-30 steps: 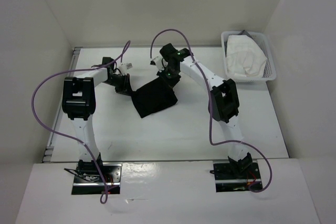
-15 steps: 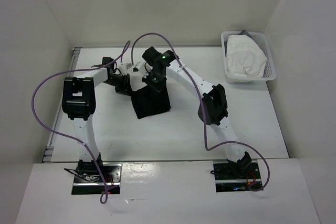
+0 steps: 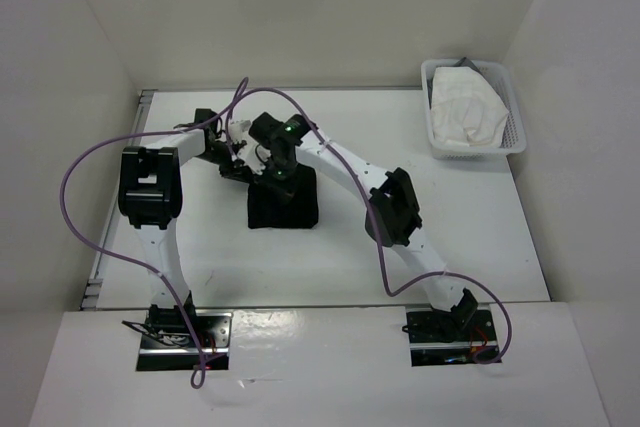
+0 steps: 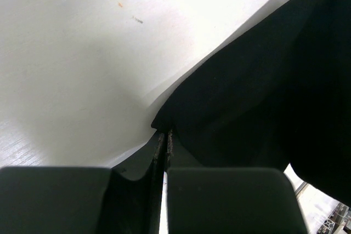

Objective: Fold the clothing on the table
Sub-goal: Fold the skirt

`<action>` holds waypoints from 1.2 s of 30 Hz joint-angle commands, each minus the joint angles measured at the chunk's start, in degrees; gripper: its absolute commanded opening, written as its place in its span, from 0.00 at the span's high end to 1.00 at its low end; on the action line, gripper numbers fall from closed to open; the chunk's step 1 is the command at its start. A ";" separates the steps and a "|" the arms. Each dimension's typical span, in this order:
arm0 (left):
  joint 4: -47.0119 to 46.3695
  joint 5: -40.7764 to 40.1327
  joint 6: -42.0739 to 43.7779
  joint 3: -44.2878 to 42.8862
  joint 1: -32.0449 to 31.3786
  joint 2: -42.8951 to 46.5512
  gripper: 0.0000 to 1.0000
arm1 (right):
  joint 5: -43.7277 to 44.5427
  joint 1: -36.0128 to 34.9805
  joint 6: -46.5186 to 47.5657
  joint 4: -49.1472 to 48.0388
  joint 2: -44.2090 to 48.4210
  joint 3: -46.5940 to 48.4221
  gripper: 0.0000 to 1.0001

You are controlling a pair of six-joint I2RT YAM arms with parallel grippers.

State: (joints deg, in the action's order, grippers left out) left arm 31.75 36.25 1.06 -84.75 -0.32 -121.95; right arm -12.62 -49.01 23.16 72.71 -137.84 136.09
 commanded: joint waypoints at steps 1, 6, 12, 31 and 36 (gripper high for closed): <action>0.95 -1.80 0.35 0.73 -0.39 0.31 0.97 | 0.14 -1.52 1.89 1.65 0.64 2.51 0.95; 0.95 -1.80 0.35 0.73 -1.53 0.83 0.97 | 0.85 -3.54 3.20 1.65 0.03 3.56 0.95; 0.95 -1.80 0.35 0.73 -2.06 0.84 0.97 | 1.90 -6.26 3.74 1.65 -1.64 5.68 0.95; 0.95 -1.18 0.35 1.78 -2.58 1.89 0.97 | 1.20 -6.80 2.59 1.65 -11.22 23.78 0.75; 0.95 -1.18 0.35 1.78 -2.58 1.89 0.97 | -3.71 -8.03 2.59 1.65 -11.22 25.45 0.76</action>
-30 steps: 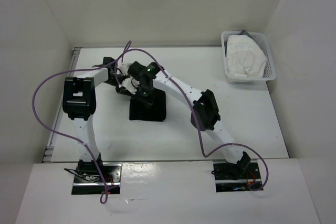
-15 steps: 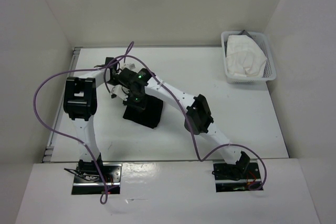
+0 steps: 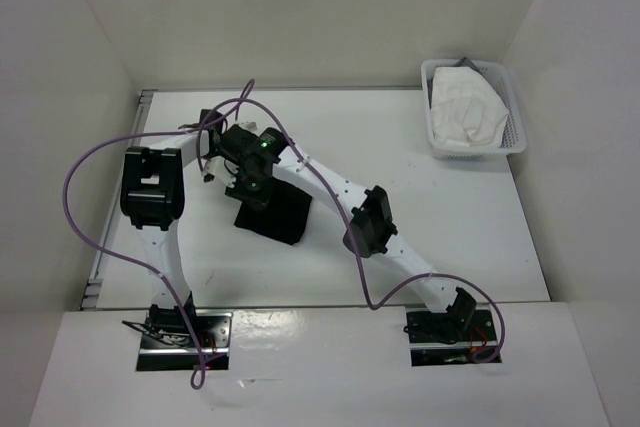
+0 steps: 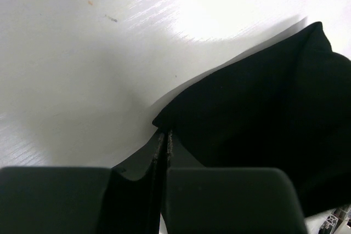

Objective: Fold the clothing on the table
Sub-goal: Fold the skirt

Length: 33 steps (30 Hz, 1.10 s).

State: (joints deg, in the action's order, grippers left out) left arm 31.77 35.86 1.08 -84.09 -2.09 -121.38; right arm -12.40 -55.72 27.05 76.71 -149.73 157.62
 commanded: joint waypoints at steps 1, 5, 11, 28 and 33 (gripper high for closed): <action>0.93 -0.79 0.32 1.13 -0.81 1.32 0.97 | -4.47 -1.32 -1.30 -2.35 0.67 3.92 0.76; 0.93 -0.26 0.32 1.13 -1.34 1.32 0.97 | -8.85 -1.84 -0.77 -2.35 1.90 3.40 0.79; 1.54 0.26 1.37 1.13 -1.34 1.32 0.97 | -12.47 -1.84 -0.77 -2.35 6.11 -1.43 0.56; 8.21 -6.59 9.36 -0.02 4.29 18.80 0.03 | 1.39 21.44 -3.93 -20.88 41.52 -55.98 0.22; 11.29 -3.60 15.43 -0.02 -4.39 21.54 0.00 | 5.11 26.70 -6.12 -28.44 48.47 -72.25 0.21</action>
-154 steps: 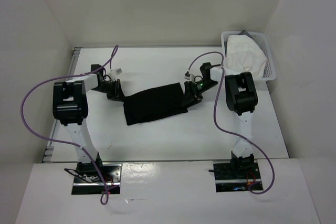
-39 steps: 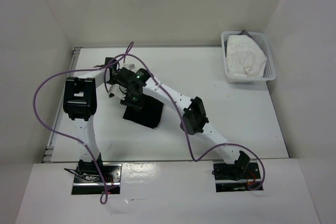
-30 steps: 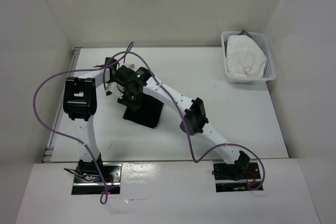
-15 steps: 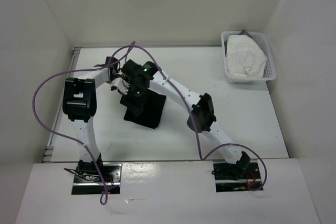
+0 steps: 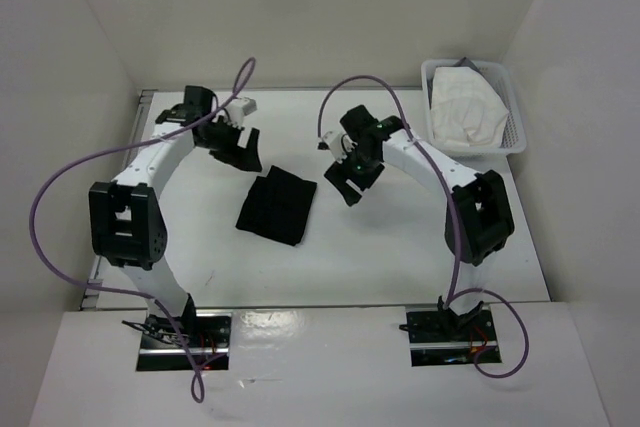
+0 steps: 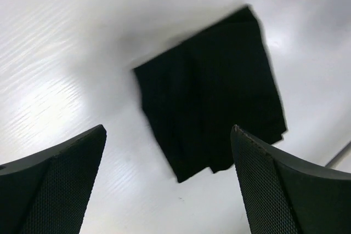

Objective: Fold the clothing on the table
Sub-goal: Fold the skirt

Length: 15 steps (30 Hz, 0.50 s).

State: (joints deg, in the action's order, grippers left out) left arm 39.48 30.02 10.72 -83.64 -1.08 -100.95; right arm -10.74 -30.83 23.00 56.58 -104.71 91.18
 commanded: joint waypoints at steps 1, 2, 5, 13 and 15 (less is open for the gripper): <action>3.58 1.71 6.93 -0.48 -6.90 1.10 0.00 | 3.45 2.96 -2.61 -8.93 4.06 -7.14 0.19; 4.10 1.71 6.95 -1.08 -8.40 0.32 0.00 | 3.45 4.01 -3.22 -9.46 5.29 -9.24 0.19; 5.42 1.71 8.26 -3.28 -14.28 -1.61 0.00 | 3.45 7.36 -3.84 -9.99 6.00 -11.89 0.16; 4.37 3.28 8.79 -3.99 -19.50 -8.38 0.00 | 7.05 8.50 -4.99 -10.52 8.29 -14.62 0.11; 3.50 5.82 8.26 -1.37 -17.04 -10.05 0.00 | 7.05 9.03 -4.99 -10.52 8.29 -14.62 0.11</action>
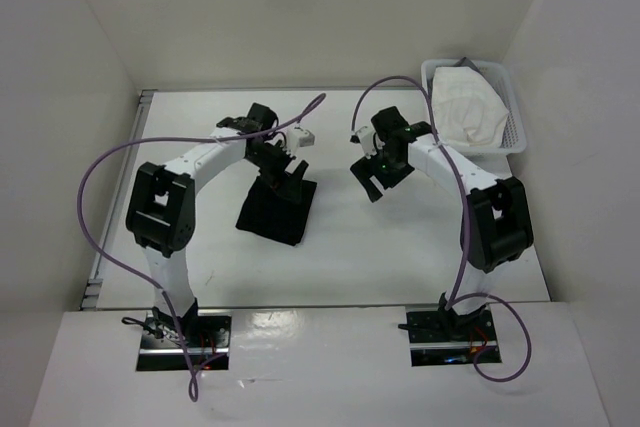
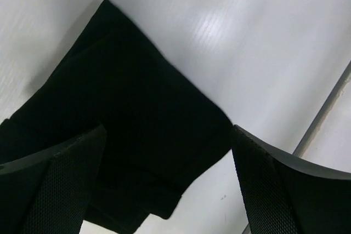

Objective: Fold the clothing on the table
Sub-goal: Fold the skirt

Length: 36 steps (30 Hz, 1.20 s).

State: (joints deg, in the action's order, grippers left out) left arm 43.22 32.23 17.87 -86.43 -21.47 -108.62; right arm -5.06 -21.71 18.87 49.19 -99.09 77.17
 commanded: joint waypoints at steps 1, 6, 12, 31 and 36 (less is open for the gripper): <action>-0.94 3.63 0.42 2.14 4.15 -2.39 0.00 | 1.37 0.61 -0.86 -3.13 2.67 -0.61 0.11; -2.27 4.86 -0.64 5.39 6.53 -6.69 0.00 | 0.84 1.24 -1.38 -3.13 3.20 -0.61 0.11; -0.69 7.06 -0.03 4.71 8.29 -10.74 0.00 | 0.31 1.24 -1.38 -3.13 2.67 -0.61 0.11; -2.97 -8.50 -11.18 20.59 39.54 36.00 0.00 | 0.59 22.56 -12.18 -16.48 17.86 -10.54 0.11; -5.25 -7.71 -10.05 26.13 49.06 38.83 0.00 | -1.28 35.15 -13.60 -18.78 19.11 -15.36 0.06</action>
State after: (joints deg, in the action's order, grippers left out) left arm 40.38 24.36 8.64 -61.21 23.86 -71.81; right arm -5.08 11.57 8.03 34.52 -81.71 64.73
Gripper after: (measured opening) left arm 1.000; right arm 0.929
